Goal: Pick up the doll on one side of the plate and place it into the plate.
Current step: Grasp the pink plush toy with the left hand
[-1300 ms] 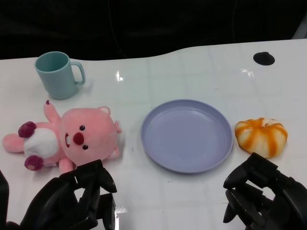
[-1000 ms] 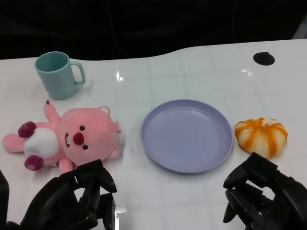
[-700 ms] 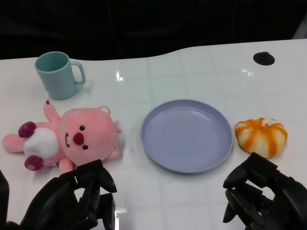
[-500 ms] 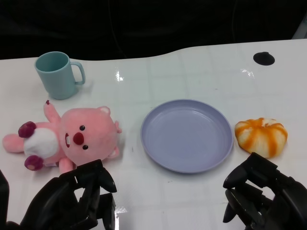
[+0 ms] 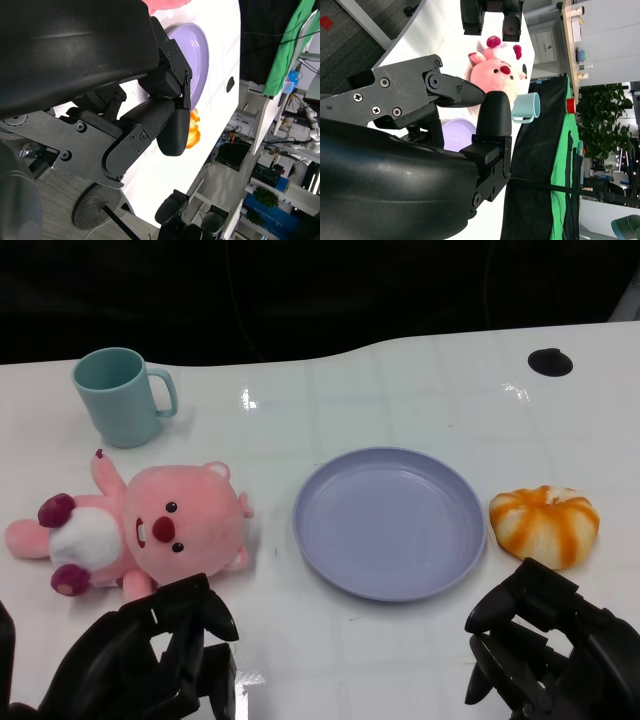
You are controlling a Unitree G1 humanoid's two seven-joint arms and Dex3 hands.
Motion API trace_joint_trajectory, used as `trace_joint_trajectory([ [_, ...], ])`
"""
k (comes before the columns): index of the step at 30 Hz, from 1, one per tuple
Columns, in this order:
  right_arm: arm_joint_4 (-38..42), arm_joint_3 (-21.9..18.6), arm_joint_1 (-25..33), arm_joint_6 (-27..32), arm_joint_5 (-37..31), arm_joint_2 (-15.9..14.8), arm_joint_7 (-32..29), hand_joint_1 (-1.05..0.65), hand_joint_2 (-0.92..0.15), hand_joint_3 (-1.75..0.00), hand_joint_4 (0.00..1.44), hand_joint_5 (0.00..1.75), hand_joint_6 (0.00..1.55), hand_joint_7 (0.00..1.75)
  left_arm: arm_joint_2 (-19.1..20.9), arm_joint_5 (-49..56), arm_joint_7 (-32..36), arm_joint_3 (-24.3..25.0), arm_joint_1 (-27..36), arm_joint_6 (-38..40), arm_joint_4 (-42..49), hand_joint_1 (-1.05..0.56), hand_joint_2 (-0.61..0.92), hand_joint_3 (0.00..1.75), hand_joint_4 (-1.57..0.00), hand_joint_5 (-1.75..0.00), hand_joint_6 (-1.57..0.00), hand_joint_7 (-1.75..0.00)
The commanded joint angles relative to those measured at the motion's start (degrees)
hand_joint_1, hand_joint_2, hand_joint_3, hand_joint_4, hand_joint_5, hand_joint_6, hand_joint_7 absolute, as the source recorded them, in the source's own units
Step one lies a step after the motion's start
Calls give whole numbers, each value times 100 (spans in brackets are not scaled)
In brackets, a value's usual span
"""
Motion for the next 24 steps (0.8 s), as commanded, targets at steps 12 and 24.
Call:
trace_joint_trajectory([
  [12,74,26,-51,-10,4,-3,-40,-33,-92,-59,55,175,42,163,-274,52,-69,206,44,-923,-66,-33,64,78,-67,-145,-71,-97],
  [24,102,112,-38,-131,-137,15,-93,-33,-92,-58,56,175,44,163,-156,1067,-38,362,-168,-2457,136,-44,87,28,-45,-102,-54,-44],
])
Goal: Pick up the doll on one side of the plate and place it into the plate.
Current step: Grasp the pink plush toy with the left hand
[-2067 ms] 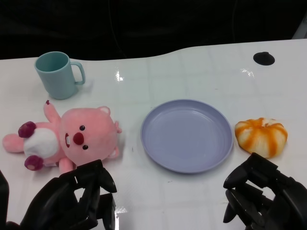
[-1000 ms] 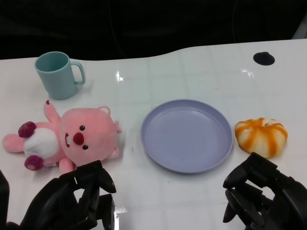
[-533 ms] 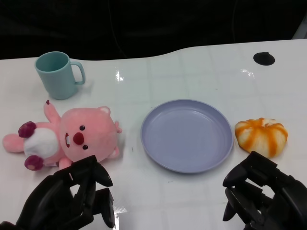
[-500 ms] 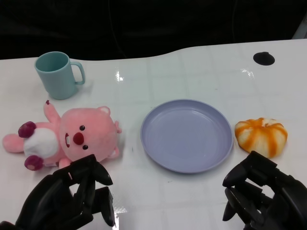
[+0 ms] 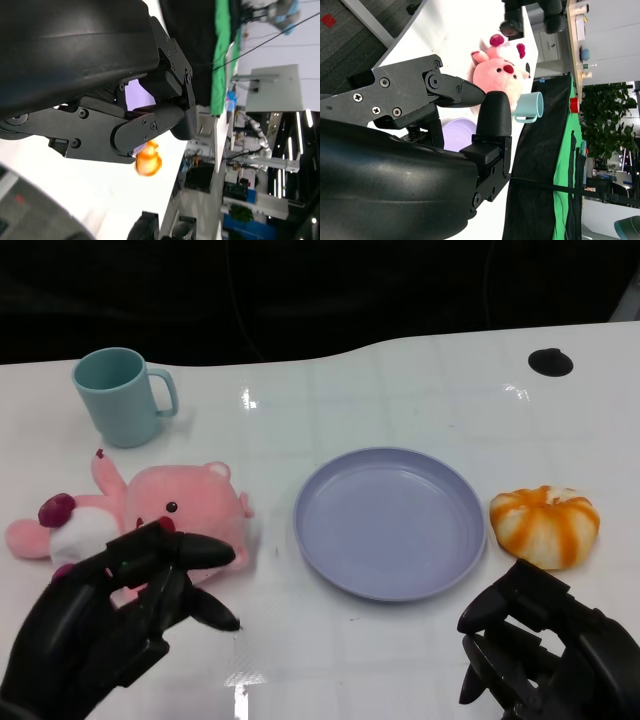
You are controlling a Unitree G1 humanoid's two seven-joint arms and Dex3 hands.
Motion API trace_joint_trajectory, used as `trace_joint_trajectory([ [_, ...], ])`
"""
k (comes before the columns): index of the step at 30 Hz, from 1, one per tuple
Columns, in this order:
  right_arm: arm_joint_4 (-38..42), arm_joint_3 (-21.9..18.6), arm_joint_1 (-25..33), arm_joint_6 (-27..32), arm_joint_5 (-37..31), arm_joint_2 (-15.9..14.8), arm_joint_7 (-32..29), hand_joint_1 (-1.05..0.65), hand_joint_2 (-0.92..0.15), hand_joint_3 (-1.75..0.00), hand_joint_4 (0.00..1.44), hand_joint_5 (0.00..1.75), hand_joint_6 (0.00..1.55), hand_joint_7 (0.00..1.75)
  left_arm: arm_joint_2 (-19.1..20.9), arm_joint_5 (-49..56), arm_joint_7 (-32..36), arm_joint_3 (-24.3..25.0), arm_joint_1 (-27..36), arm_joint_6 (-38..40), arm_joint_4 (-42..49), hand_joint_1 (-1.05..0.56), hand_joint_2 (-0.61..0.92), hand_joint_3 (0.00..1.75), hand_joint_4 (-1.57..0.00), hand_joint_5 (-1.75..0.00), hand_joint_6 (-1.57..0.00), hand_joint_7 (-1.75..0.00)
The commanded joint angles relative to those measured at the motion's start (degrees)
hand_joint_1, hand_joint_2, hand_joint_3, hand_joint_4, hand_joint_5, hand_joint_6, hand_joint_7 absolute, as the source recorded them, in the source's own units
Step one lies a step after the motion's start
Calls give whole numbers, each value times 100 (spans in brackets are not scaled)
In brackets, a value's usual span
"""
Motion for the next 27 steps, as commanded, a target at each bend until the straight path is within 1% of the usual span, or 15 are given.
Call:
trace_joint_trajectory([
  [1,-5,-15,20,-103,22,-17,11,-33,-92,-58,56,175,44,163,183,402,-4,89,-159,-549,147,-48,89,22,-39,-95,-50,-34],
  [4,-30,-14,22,-61,47,-15,5,-33,-92,-59,55,175,43,163,339,741,-16,121,-243,-922,257,-55,92,14,-30,-85,-46,-23],
  [5,-43,-8,23,-49,40,-13,-5,-33,-92,-59,55,175,43,163,409,884,-13,132,-271,-1073,305,-58,92,14,-23,-81,-42,-20],
  [7,-48,-1,19,-48,31,-14,-10,-33,-92,-59,55,175,43,163,547,1211,62,149,-317,-1303,367,-61,92,15,-18,-77,-39,-16],
  [10,-30,-9,7,-64,44,-17,4,-32,-92,-59,55,175,43,163,775,1832,243,190,-407,-1588,429,-65,92,14,-15,-69,-35,-11],
  [13,-16,-40,12,-79,87,-25,31,-32,-92,-59,55,175,43,163,1021,2484,465,233,-509,-1727,449,-66,92,13,-7,-62,-29,-6],
  [15,-25,-49,16,-67,91,-32,31,-32,-92,-59,55,175,42,163,1084,2704,572,237,-539,-1761,462,-66,92,11,-4,-60,-27,-4],
  [19,-66,-77,27,2,145,-42,40,-32,-92,-59,54,175,42,163,1420,3800,982,246,-653,-1790,441,-67,92,8,0,-53,-23,-2],
  [21,-73,-80,30,22,158,-45,38,-33,-92,-59,54,175,42,163,1543,4164,1122,226,-705,-1801,462,-67,92,6,0,-49,-23,-2],
  [24,-79,-86,35,35,148,-59,34,-33,-92,-59,54,175,42,162,1755,4773,1228,157,-775,-1608,436,-69,92,5,0,-43,-19,-1],
  [27,-80,-92,34,42,134,-71,32,-33,-92,-58,54,174,42,162,1907,5394,1288,44,-895,-1354,433,-68,91,3,0,-33,-17,-1],
])
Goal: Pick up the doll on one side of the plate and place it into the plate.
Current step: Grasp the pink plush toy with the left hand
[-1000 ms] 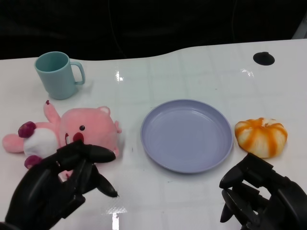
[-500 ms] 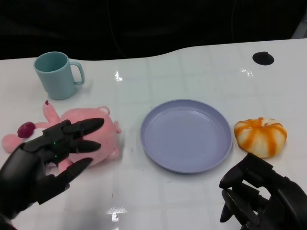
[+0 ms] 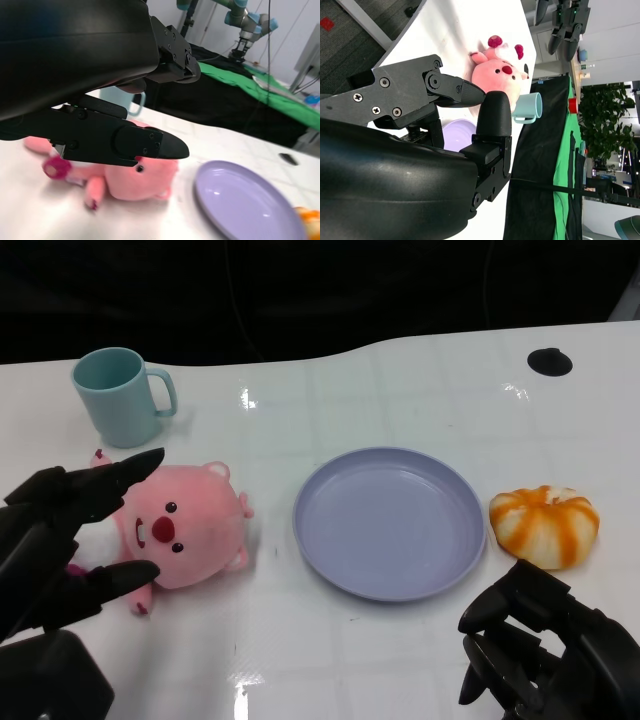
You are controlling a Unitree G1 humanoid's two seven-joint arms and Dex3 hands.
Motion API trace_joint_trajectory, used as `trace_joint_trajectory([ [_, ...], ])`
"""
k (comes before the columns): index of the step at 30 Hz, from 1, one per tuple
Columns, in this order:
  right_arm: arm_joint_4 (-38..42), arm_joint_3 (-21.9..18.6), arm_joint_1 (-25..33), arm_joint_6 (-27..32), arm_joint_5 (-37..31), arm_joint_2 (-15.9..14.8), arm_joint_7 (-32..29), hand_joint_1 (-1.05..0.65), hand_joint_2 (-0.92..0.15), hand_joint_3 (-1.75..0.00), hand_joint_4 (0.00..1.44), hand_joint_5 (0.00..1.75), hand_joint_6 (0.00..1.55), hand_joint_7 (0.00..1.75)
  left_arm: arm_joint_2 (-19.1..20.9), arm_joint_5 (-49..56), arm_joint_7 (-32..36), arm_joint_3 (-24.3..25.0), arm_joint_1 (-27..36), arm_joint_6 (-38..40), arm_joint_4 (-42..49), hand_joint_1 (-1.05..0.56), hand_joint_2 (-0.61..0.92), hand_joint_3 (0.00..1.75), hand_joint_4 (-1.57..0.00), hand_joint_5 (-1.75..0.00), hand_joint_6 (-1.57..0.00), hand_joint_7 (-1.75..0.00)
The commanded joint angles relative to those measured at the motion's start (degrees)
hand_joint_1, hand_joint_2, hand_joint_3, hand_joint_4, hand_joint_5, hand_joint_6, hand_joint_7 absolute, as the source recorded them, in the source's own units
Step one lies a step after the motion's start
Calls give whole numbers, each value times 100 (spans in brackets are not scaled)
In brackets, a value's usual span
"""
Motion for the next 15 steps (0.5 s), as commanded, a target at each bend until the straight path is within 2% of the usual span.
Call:
trace_joint_trajectory([
  [1,-77,-75,28,35,55,-68,6,-33,-92,-58,54,174,42,162,247,586,172,-123,-163,225,47,-67,91,3,0,-32,-17,-1],
  [9,-63,-68,25,28,52,-56,1,-34,-92,-58,53,174,42,162,648,1922,223,-668,-612,653,468,-70,89,1,-1,-31,-21,-2],
  [15,-72,-54,35,20,20,-51,-14,-34,-92,-58,54,174,43,162,794,2467,-171,-1175,-1037,1219,907,-70,92,1,0,-26,-18,0],
])
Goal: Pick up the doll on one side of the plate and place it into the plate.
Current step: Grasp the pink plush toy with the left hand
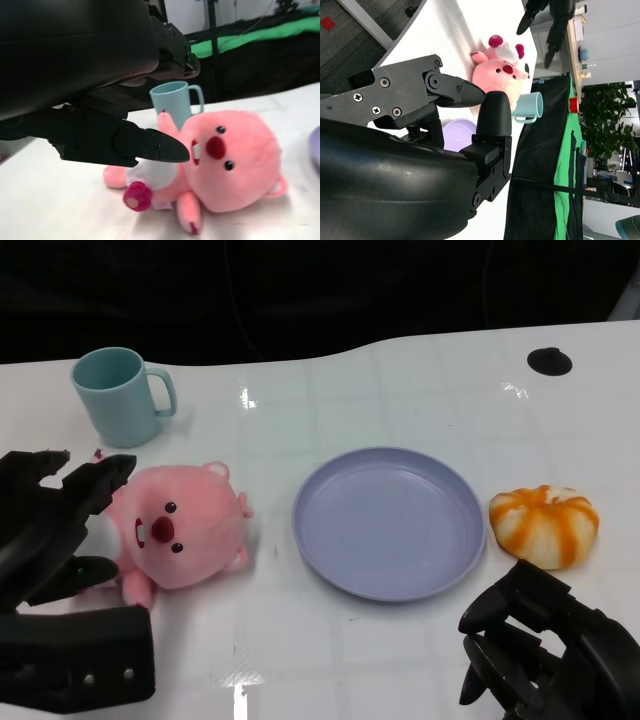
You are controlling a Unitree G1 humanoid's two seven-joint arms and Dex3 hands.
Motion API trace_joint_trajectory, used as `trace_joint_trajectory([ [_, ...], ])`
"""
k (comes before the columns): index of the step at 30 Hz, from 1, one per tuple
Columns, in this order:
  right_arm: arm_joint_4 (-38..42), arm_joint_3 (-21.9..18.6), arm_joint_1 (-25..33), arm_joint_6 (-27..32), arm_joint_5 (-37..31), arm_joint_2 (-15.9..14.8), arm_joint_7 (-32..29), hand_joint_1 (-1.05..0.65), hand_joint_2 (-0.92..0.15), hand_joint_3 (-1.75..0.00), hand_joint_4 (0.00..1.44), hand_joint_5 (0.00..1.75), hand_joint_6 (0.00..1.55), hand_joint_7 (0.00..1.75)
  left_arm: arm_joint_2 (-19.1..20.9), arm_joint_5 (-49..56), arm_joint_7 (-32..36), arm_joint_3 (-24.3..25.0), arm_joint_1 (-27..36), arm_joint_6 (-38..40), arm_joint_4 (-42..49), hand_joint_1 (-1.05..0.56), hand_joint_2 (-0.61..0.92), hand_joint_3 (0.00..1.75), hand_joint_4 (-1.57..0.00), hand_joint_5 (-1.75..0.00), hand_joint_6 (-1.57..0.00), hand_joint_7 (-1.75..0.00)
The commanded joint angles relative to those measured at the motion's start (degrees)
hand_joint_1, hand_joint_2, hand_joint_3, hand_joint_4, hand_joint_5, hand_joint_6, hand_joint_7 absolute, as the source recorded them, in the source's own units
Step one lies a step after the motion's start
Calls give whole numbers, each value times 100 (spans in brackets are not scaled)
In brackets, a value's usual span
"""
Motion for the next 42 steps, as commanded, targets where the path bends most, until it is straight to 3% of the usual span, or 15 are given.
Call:
trace_joint_trajectory([
  [1,-77,-49,35,17,23,-48,-18,-34,-92,-57,54,174,43,162,163,158,-155,-222,-254,194,331,-70,92,1,0,-26,-18,0],
  [13,-143,-38,96,21,41,-48,-11,-34,-92,-57,56,175,44,161,118,248,19,-1092,-1358,309,2094,-73,91,0,-2,-21,-16,0],
  [23,-255,21,142,81,-21,-42,-67,-34,-92,-57,55,175,44,162,-191,176,211,-1773,-2352,308,3928,-74,92,2,-1,-16,-13,0],
  [27,-266,19,155,90,-1,-39,-59,-34,-92,-57,55,174,44,162,-381,57,281,-1991,-2751,309,4819,-70,92,2,-3,-15,-14,-1],
  [32,-334,19,182,159,-5,-40,-91,-34,-92,-56,56,174,45,161,-551,-99,397,-2252,-3088,207,5683,-55,89,0,-12,-15,-19,-2],
  [35,-326,9,192,142,17,-45,-70,-34,-92,-57,56,174,45,162,-719,-110,539,-2455,-3282,242,6250,-38,89,0,-34,-12,-39,-4],
  [38,-350,8,215,158,5,-41,-90,-35,-92,-56,57,174,45,162,-820,-160,729,-2611,-3436,131,6730,-34,92,5,-66,-18,-68,-9],
  [40,-376,1,232,172,12,-46,-90,-35,-92,-55,57,174,45,161,-843,-179,999,-2704,-3494,-68,7007,-34,92,11,-86,-29,-83,-14],
  [42,-387,-4,238,171,31,-50,-71,-35,-92,-55,57,174,45,161,-864,-204,1278,-2776,-3522,-255,7254,-33,92,14,-88,-65,-101,-9],
])
